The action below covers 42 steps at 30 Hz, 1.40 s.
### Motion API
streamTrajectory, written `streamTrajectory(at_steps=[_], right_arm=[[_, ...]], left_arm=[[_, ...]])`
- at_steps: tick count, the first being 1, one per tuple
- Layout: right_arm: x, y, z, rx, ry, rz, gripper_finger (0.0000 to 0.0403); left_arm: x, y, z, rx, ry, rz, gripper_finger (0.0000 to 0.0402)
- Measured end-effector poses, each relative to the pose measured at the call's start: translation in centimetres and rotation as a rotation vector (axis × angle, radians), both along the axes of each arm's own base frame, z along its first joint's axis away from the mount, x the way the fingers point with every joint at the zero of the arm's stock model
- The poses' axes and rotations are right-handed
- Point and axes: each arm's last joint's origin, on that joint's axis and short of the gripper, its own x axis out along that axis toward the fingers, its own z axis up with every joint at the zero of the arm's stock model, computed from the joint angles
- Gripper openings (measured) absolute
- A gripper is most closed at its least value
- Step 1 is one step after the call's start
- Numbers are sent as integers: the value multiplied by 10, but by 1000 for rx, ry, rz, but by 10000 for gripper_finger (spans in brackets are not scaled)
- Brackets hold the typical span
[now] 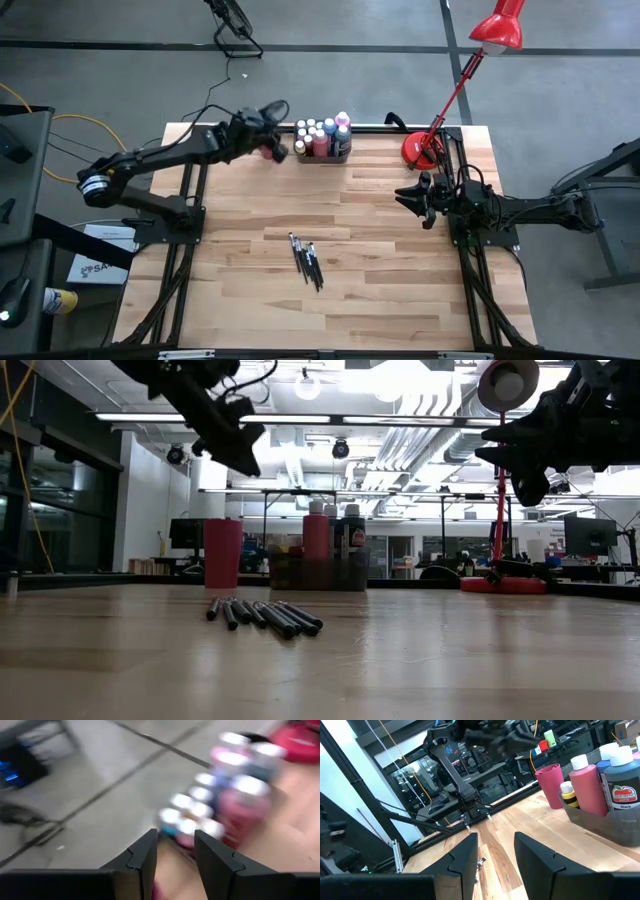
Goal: Pick & Place Paint Supplies
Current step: Put the black paint brush into the pink cup
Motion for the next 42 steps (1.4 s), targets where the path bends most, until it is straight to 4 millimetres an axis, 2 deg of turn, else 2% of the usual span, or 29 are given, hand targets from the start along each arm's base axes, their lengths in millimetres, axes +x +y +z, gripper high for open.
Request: streamTrajectory(at_steps=[5, 9, 12, 17, 24, 31, 38, 42], right_arm=[[0, 0, 0, 0, 1, 0, 122], [0, 0, 0, 0, 0, 0, 122], [0, 0, 0, 0, 1, 1, 122], [0, 0, 0, 0, 1, 0, 122], [0, 0, 0, 0, 1, 0, 122], [0, 0, -1, 1, 12, 0, 122], [0, 0, -2, 3, 26, 1, 122], [0, 0, -3, 3, 28, 1, 122]], left_arm=[[1, -34, -5, -160, 43, -167, 125], [2, -59, -17, -382, 29, -115, 125], [10, -78, -29, -501, 39, -77, 125], [26, -106, -47, -635, 37, -30, 125], [50, -142, -83, -787, 54, 92, 125], [67, -167, -108, -892, -23, 183, 125], [66, -185, -116, -952, -22, 253, 125], [62, -188, -120, -954, 7, 303, 125]])
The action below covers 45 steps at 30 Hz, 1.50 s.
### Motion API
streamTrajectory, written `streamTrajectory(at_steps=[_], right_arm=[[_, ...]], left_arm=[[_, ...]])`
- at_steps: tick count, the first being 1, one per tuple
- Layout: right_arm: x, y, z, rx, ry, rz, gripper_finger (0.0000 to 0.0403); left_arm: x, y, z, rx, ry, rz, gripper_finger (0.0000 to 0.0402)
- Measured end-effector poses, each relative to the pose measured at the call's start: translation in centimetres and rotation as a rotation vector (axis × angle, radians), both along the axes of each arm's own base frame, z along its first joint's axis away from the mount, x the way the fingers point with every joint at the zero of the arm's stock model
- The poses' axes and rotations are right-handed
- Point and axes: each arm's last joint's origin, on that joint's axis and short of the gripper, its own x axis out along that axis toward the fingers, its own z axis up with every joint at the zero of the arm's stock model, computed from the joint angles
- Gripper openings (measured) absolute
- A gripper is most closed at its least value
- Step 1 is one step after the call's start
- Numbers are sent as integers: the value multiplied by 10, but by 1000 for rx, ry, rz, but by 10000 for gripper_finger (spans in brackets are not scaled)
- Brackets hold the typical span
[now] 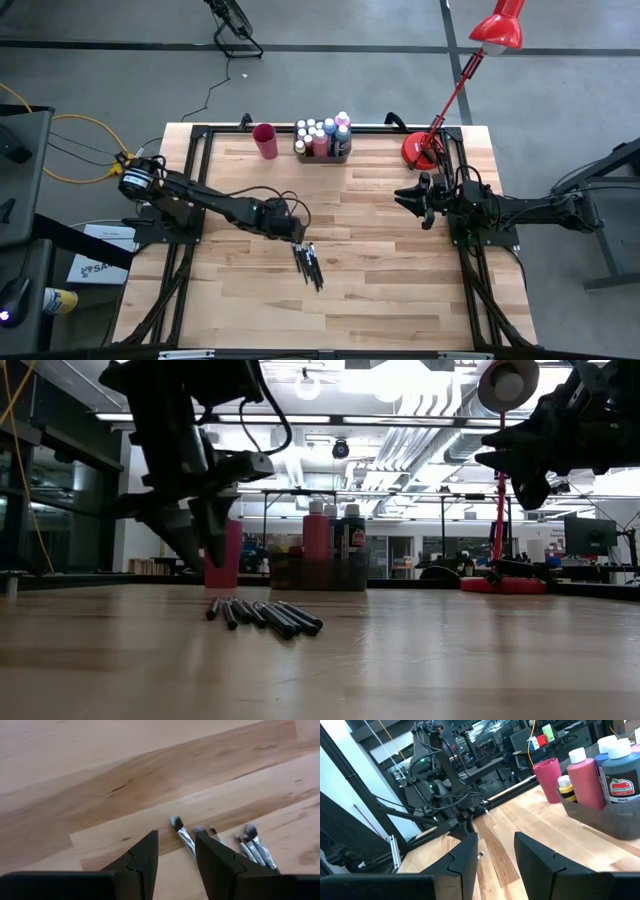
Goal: Pick & Place Paint Supplies
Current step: Put the black paint brush into the pink cup
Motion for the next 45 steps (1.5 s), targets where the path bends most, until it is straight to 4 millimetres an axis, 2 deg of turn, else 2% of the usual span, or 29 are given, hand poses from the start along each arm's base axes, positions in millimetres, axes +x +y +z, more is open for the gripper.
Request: streamTrajectory(at_steps=[15, 33, 36, 43, 45], right_arm=[[0, 0, -2, 2, 18, 0, 122], [0, 0, -1, 2, 15, 0, 122], [0, 0, -1, 2, 14, 0, 122], [0, 0, -1, 2, 14, 0, 122], [0, 0, -1, 2, 14, 0, 122]], left_arm=[[12, -2, -27, -34, 37, 43, 125], [17, 3, -31, -36, 31, 65, 121], [18, 3, -34, -33, 41, 63, 102], [18, 3, -35, -32, 49, 47, 19], [19, 3, -34, -32, 35, 35, 7]])
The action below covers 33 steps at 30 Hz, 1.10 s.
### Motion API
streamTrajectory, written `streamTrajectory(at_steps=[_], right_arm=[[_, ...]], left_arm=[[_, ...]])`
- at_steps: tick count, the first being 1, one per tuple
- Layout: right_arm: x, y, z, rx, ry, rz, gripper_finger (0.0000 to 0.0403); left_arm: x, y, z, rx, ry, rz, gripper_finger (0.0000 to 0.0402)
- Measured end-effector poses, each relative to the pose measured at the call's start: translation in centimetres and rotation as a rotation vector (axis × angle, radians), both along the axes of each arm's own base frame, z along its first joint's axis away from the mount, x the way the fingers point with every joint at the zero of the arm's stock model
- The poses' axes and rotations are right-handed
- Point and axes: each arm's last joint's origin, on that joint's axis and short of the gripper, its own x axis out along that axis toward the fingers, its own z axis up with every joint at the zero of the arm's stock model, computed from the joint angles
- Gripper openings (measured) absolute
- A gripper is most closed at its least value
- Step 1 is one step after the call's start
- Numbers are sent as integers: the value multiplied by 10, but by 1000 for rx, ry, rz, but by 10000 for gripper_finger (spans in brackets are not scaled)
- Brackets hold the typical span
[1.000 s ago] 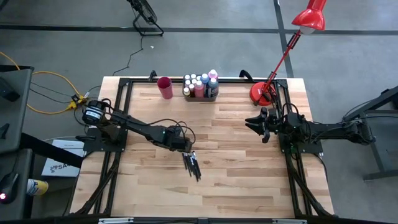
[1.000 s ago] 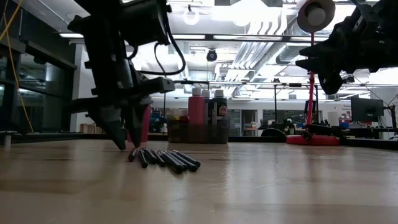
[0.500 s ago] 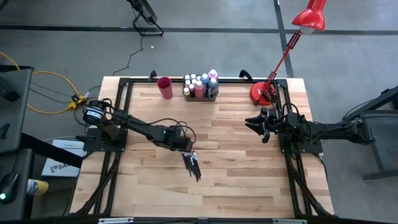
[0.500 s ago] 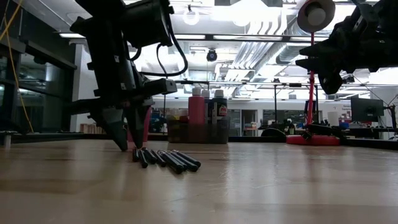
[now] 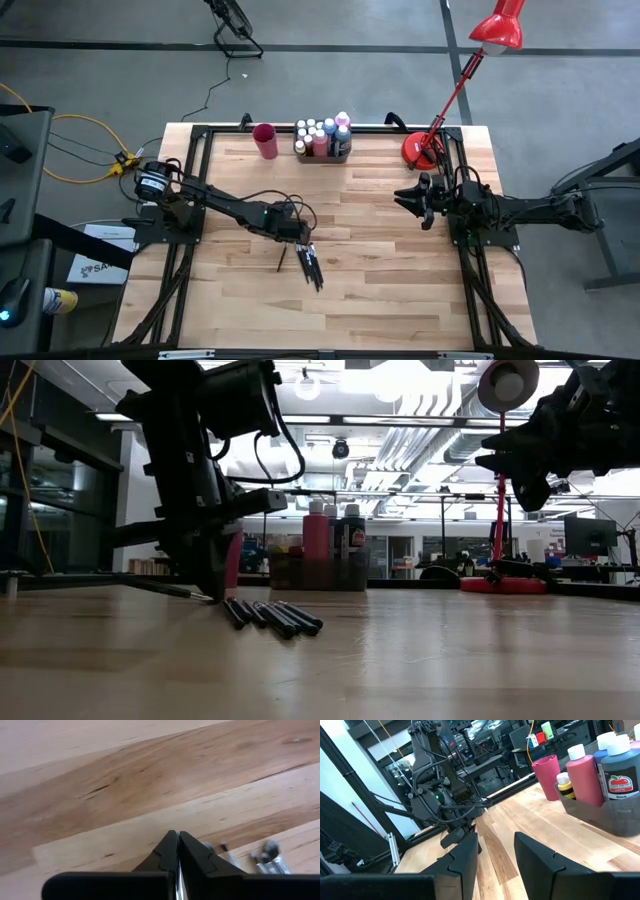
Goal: Pick & Place Paint Supplies
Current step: Put the black paint brush into the pink cup
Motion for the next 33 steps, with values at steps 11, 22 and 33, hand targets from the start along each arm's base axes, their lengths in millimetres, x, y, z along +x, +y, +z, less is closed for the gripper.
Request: streamTrajectory(at_steps=[11, 22, 33], right_arm=[[0, 0, 0, 0, 0, 0, 122], [0, 0, 0, 0, 0, 0, 122], [0, 0, 0, 0, 1, 0, 122]], left_arm=[[0, 1, 8, 86, 13, -117, 1], [-10, 15, 90, 629, -27, -136, 0], [-40, 35, 143, 1270, 93, 116, 0]])
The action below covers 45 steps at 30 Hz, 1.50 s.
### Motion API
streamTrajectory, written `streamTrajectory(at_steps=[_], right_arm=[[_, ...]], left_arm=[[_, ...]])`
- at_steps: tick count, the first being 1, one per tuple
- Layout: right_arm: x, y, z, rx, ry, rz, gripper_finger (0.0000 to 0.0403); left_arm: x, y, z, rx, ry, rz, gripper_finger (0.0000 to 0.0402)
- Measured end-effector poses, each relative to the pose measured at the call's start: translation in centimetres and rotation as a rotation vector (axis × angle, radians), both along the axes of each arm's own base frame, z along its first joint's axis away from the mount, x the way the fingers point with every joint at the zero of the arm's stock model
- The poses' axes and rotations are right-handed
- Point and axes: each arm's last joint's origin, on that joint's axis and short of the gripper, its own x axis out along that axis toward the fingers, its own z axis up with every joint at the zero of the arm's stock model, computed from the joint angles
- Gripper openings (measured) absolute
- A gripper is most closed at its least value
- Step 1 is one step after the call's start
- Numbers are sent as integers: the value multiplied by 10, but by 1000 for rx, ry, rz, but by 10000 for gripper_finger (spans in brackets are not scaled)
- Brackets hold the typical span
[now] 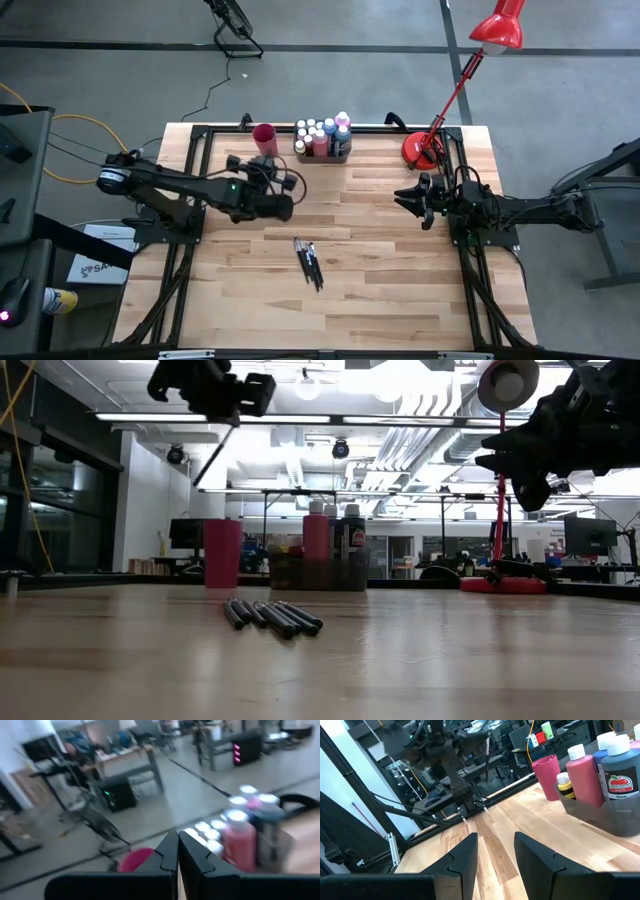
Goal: Pick & Place Paint Supplies
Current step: Put the black paint brush into the pink cup
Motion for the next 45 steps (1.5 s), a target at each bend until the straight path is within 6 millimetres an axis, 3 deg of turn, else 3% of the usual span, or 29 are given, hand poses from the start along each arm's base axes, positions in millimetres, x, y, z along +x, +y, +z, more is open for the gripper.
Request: streamTrajectory(at_steps=[17, 22, 27, 32, 40, 45], right_arm=[[0, 0, 0, 0, 0, 0, 122], [0, 0, 0, 0, 0, 0, 122], [0, 0, 0, 0, 0, 0, 122], [0, 0, 0, 0, 0, 0, 122], [0, 0, 0, 0, 0, 0, 122], [0, 0, 0, 0, 0, 0, 122]], left_arm=[[-22, 102, 12, -159, -63, 259, 0], [-19, 130, 17, -189, -53, 194, 0], [-18, 154, 0, -143, -18, 35, 0], [-23, 166, -14, -85, 38, -55, 0], [-20, 165, -6, -5, 50, -227, 0], [-25, 173, -2, 31, 64, -225, 0]])
